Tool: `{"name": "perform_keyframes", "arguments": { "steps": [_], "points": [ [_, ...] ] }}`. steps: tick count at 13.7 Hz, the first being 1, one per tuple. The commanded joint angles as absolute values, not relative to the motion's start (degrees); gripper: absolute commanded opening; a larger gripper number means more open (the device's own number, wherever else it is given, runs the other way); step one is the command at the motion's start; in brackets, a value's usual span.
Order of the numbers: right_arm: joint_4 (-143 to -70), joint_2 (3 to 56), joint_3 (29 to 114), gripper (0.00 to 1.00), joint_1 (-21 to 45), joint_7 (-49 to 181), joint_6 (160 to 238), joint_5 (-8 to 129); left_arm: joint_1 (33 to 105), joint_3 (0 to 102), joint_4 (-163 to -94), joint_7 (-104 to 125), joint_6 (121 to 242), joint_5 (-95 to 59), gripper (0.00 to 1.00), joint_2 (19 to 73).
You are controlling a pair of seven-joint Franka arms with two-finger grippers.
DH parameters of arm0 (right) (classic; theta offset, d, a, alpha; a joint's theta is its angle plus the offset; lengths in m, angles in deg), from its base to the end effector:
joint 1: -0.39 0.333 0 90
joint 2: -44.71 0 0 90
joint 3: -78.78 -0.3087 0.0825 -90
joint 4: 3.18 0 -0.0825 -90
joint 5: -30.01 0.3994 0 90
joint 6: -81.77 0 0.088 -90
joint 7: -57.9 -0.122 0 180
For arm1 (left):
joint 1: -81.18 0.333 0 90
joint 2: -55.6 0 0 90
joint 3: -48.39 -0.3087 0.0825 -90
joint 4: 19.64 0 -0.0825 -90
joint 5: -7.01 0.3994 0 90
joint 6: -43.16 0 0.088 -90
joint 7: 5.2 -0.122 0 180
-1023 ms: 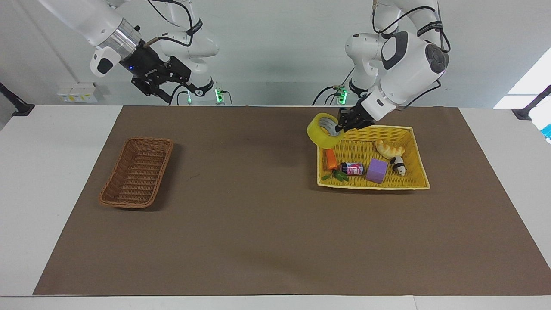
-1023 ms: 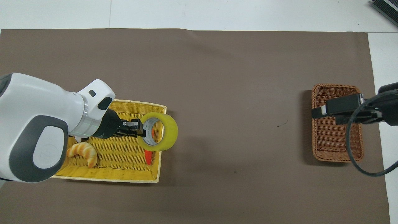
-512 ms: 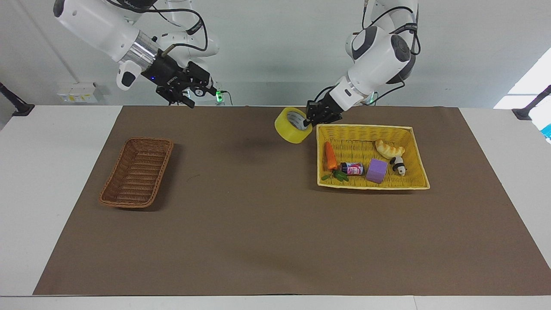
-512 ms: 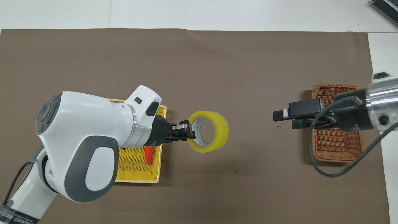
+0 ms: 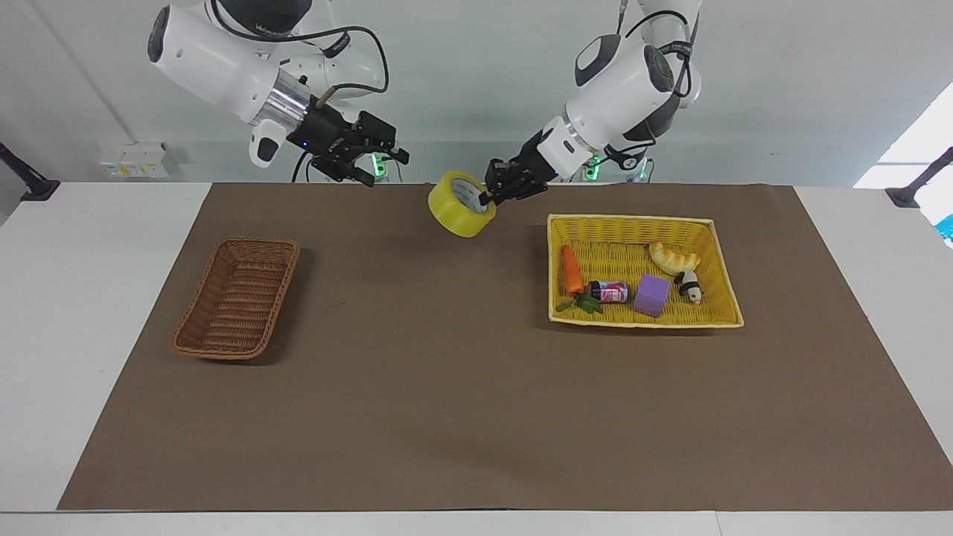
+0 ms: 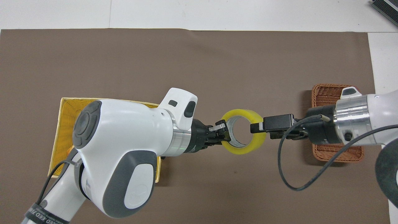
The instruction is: Move tape to another basket
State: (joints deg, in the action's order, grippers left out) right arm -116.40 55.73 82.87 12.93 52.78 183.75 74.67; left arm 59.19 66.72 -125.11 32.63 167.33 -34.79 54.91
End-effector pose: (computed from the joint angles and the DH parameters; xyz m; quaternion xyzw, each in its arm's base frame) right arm 0.5077 0.1449 0.5549 -0.9244 0.0522 0.0474 0.3748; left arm 0.4493 -0.4253 0.5330 0.9251 0.1318 -0.0911 0.3442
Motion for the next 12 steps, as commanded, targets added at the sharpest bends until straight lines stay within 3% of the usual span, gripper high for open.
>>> {"name": "perform_keyframes", "arguments": {
  "steps": [1,4,5,8,11,12],
  "points": [
    [-120.24,58.68,82.92,1.00,12.70,53.41,185.30,76.42,58.86,68.34,-122.21,35.66,168.31,-33.78,0.00,53.58],
    [-122.09,60.00,83.00,1.00,11.47,56.04,184.34,75.98,57.98,68.43,-121.34,36.37,168.40,-33.69,0.00,52.79],
    [-122.01,60.00,83.00,0.68,11.47,56.14,184.34,75.98,57.63,68.43,-121.33,36.63,168.75,-33.69,0.00,52.79],
    [-122.01,60.00,83.09,0.00,10.85,55.96,183.38,75.98,56.75,68.43,-121.33,36.46,171.47,-33.69,0.00,52.79],
    [-121.74,60.00,83.09,0.00,10.68,55.52,183.02,75.98,56.48,68.43,-121.33,36.37,171.56,-33.69,0.00,52.79],
    [-121.66,59.92,83.18,0.00,10.68,55.52,183.02,75.98,56.48,68.43,-121.33,36.63,171.56,-33.77,0.50,53.05]
  ]
}}
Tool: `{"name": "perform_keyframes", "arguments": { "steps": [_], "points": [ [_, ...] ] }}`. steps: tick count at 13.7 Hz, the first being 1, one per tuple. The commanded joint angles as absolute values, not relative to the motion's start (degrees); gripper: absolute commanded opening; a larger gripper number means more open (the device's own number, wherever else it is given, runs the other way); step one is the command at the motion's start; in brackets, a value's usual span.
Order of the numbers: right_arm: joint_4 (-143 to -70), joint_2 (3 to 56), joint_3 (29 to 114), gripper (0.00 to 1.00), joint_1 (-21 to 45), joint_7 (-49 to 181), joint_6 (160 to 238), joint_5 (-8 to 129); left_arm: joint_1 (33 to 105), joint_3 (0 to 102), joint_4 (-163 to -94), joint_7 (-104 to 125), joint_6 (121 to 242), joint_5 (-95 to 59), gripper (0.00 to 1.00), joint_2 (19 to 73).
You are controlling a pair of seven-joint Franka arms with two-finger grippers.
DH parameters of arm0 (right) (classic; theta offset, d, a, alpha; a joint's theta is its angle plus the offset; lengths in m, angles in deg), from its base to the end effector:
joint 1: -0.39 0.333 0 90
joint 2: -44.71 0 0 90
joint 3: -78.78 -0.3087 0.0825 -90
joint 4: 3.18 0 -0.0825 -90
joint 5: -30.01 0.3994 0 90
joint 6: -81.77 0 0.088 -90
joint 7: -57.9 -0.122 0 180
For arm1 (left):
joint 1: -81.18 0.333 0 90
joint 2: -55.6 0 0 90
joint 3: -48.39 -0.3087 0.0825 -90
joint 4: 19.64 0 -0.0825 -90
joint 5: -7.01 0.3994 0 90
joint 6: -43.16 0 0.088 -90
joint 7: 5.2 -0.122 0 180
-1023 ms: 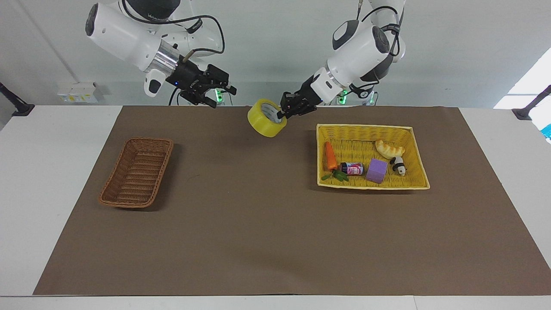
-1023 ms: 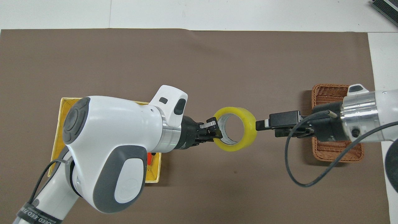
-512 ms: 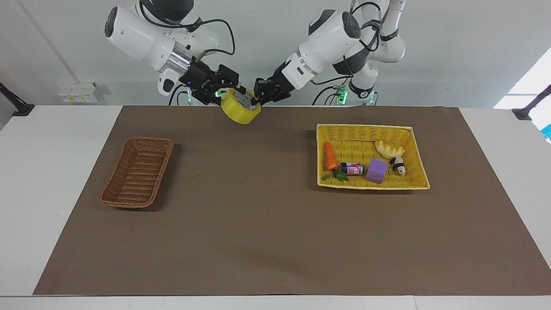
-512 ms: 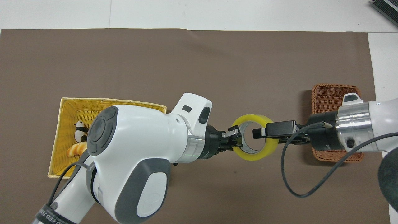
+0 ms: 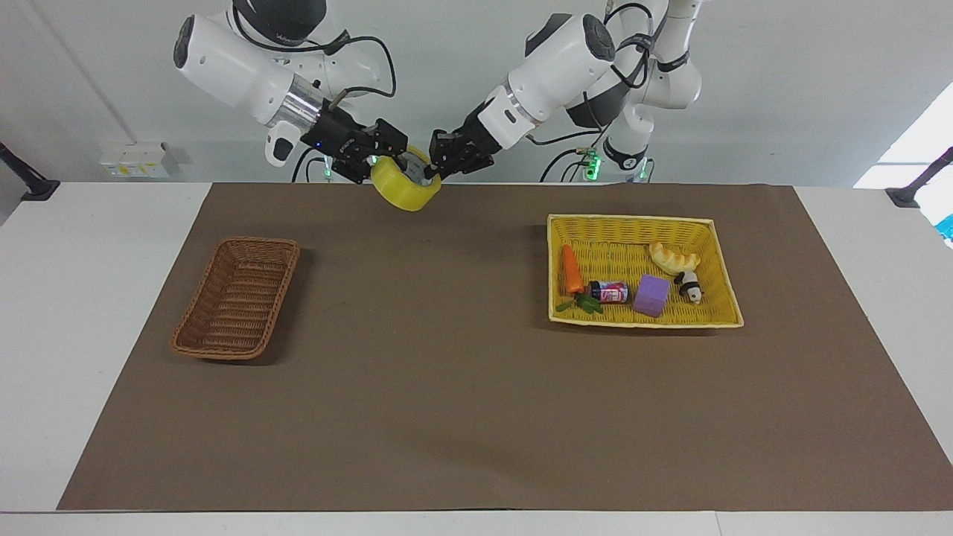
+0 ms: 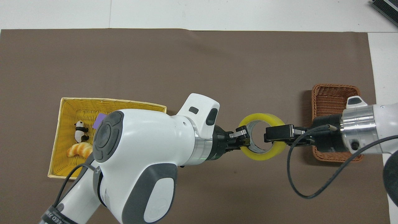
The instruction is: Move tape to another basket
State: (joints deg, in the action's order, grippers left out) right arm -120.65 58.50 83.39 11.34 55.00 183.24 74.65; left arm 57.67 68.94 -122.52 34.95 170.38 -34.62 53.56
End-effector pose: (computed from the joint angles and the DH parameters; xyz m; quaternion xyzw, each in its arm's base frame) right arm 0.4936 0.1241 0.5424 -0.9234 0.0539 0.0499 0.3767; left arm 0.4349 -0.4575 0.5485 0.9197 0.1257 -0.0838 0.3624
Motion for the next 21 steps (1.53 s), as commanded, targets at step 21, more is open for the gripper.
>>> {"name": "perform_keyframes", "arguments": {
  "steps": [21],
  "points": [
    [-118.15,50.64,84.23,0.00,-23.48,88.26,166.60,68.77,91.63,67.64,-121.33,8.35,144.06,-7.96,1.00,56.92]
  ]
}}
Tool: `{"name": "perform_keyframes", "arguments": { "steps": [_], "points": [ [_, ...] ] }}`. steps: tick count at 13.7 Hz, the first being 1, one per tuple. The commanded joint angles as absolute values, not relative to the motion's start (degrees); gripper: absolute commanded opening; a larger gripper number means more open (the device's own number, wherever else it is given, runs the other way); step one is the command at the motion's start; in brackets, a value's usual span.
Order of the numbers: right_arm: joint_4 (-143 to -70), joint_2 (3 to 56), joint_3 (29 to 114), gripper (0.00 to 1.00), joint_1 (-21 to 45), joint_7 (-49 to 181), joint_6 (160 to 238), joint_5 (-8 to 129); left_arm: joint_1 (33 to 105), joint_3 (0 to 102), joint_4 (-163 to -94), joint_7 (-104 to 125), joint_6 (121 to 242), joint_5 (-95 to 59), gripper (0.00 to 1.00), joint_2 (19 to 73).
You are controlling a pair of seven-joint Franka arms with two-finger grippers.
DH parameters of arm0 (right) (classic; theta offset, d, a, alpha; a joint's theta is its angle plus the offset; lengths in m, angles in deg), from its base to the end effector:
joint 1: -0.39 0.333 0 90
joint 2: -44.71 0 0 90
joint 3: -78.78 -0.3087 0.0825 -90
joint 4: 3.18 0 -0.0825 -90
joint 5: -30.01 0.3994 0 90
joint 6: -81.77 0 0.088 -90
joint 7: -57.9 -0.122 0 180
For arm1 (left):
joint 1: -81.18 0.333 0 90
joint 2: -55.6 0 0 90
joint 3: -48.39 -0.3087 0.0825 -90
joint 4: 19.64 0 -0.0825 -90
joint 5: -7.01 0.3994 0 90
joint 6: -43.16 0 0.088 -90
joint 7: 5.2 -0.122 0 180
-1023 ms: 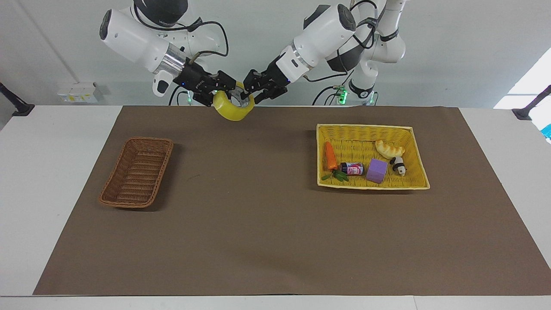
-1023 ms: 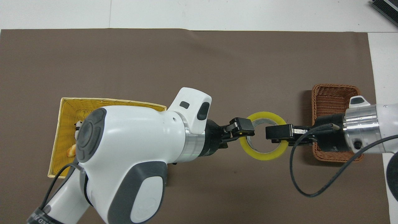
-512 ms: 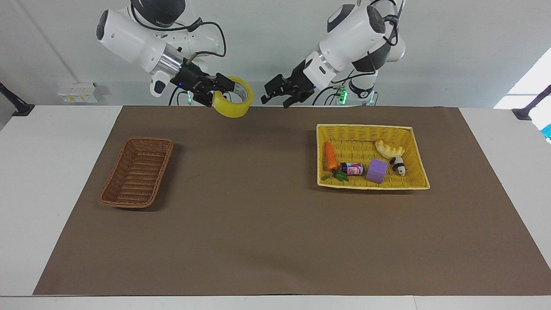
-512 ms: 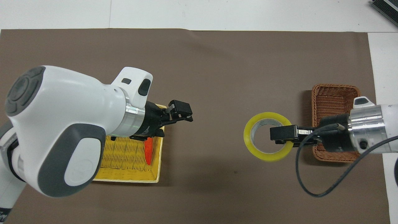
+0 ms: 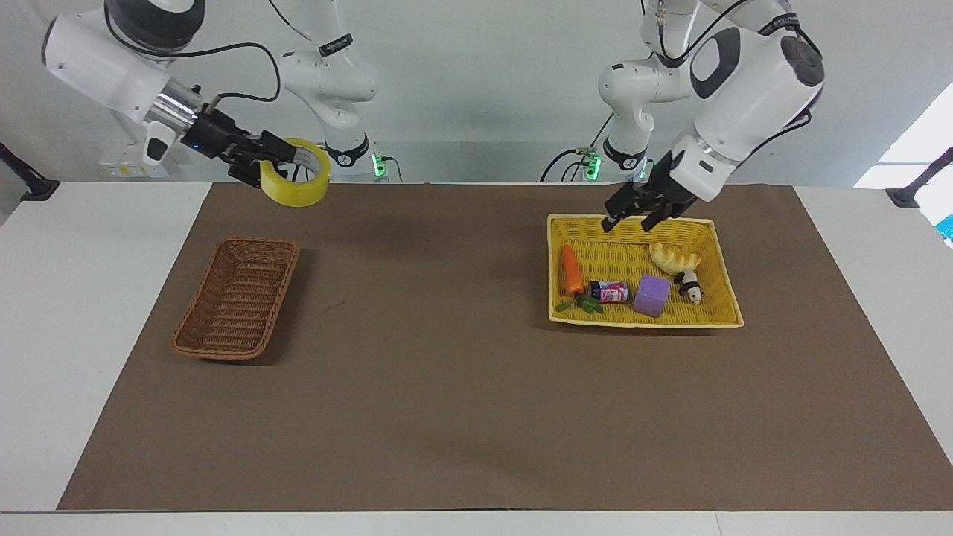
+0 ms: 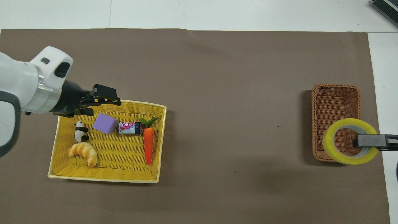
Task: Move tape to another basket
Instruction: 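Lower the tape into the wicker basket with the right gripper while the left gripper retracts, then open the right gripper and lift it away from the tape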
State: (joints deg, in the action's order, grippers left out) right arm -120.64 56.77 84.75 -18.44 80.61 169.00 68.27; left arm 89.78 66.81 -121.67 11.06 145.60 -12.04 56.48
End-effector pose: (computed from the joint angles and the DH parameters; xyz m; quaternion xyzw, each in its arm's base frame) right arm 0.4637 -0.1312 0.5095 -0.9285 0.0505 0.0025 0.3678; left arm 0.5633 -0.1316 0.5314 0.9831 0.0892 -0.0255 0.1579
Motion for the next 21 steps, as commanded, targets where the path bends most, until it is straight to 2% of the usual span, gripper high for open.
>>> {"name": "perform_keyframes", "arguments": {
  "steps": [1,2,4,8,11,15,16,20,21],
  "points": [
    [-115.44,45.81,84.23,0.00,-26.47,92.57,165.37,68.77,92.07,67.64,-120.98,8.25,143.44,-4.63,1.00,57.00],
    [-112.72,42.11,84.32,0.00,-27.89,95.40,164.83,68.86,92.60,67.56,-120.29,7.90,142.48,-1.20,1.00,57.09],
    [-110.15,38.22,84.23,0.00,-28.17,95.95,166.22,69.38,94.53,67.55,-117.31,4.93,138.63,1.81,1.00,56.83],
    [-109.62,30.05,84.32,0.00,-28.96,96.91,170.35,74.50,96.91,67.55,-115.44,3.50,135.44,2.26,1.00,56.65],
    [-107.95,28.72,84.15,0.00,-26.34,95.52,180.27,72.57,96.82,67.64,-115.27,3.50,135.18,2.26,1.00,56.56],
    [-108.30,26.36,84.14,0.00,-24.40,94.54,182.66,70.89,96.91,67.55,-113.61,2.28,133.51,2.35,1.00,56.30],
    [-108.30,25.12,84.15,0.00,-24.39,94.98,183.36,70.27,95.78,66.34,-112.82,1.31,132.72,4.00,1.00,56.13],
    [-110.13,24.76,84.06,0.00,-23.43,98.04,187.13,65.62,81.56,50.71,-110.44,-2.99,130.00,5.77,1.00,56.12],
    [-110.40,24.85,84.06,0.04,-23.08,99.11,188.02,65.52,79.97,48.50,-108.87,-3.35,128.77,5.69,1.00,56.13]
  ]
}}
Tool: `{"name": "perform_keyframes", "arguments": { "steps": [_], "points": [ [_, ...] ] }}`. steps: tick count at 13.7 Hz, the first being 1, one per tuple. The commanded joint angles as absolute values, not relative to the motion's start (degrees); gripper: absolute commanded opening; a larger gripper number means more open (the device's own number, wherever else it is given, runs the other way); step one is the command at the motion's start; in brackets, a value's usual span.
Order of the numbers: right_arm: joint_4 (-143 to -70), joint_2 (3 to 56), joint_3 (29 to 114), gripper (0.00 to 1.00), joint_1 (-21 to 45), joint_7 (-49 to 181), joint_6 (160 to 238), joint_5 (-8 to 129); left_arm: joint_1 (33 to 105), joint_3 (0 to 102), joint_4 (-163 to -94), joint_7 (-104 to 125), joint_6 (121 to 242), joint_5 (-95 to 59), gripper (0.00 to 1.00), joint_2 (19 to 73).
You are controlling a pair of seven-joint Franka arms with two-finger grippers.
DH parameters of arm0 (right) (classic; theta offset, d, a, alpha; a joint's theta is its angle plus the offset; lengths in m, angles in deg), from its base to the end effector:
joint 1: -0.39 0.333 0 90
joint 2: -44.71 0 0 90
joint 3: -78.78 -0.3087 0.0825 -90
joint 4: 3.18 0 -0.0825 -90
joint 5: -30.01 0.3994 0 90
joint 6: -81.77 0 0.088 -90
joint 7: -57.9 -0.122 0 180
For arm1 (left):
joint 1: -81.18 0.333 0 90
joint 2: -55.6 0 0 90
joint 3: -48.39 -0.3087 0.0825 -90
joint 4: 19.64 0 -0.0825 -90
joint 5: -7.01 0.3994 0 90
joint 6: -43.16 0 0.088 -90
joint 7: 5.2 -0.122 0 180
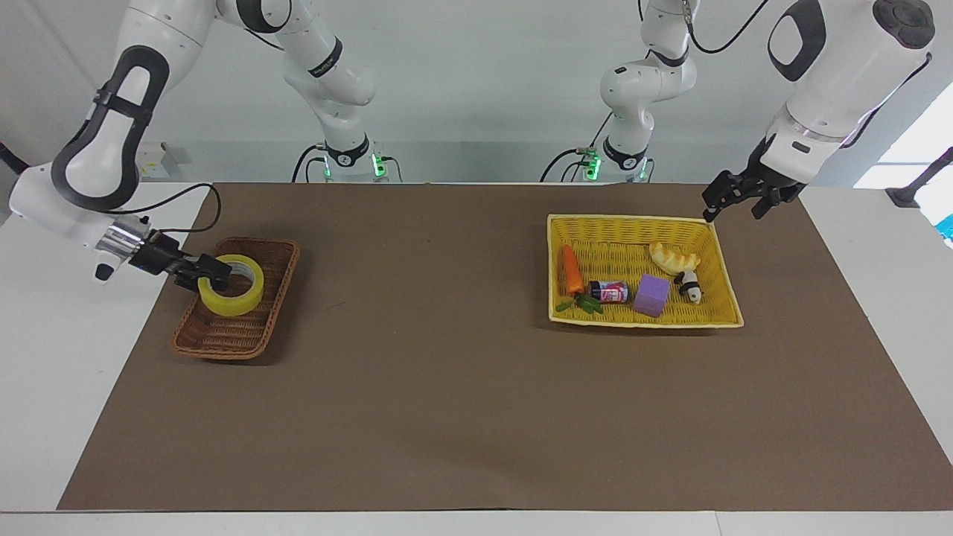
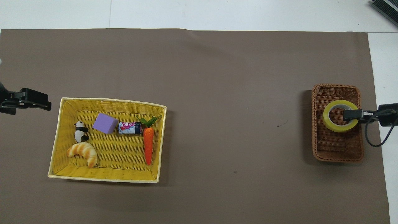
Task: Move tape to another basket
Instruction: 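Open the right gripper and lift it away from the tape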
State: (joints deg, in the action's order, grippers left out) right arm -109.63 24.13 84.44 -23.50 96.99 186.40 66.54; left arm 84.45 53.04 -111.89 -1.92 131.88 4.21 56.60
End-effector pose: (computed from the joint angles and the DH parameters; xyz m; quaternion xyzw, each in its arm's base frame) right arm 0.5513 -0.2445 0.2860 -0.9450 0.0582 0.0008 0.3219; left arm 0.5604 -0.0199 0.5912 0.9993 0.0166 -0.0230 0.0228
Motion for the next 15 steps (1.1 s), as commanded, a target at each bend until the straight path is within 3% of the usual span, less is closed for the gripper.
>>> {"name": "perform_keyframes", "arguments": {
  "steps": [1,3,11,15],
  "points": [
    [-110.32,24.85,84.14,0.26,-22.99,99.12,188.03,65.52,80.21,48.31,-107.20,-3.35,127.37,5.69,1.00,56.04],
    [-110.32,24.76,84.15,1.00,-22.90,98.85,188.12,65.43,80.21,48.48,-107.44,-3.70,127.44,5.51,1.00,56.39],
    [-107.69,24.85,83.88,1.00,-22.99,99.29,187.41,66.49,80.65,48.22,-108.50,-5.11,127.18,5.34,1.00,56.92],
    [-104.00,27.48,83.35,1.00,-20.18,97.02,188.03,65.35,80.83,48.04,-108.50,-5.11,127.35,5.34,1.00,56.92]
  ]
}}
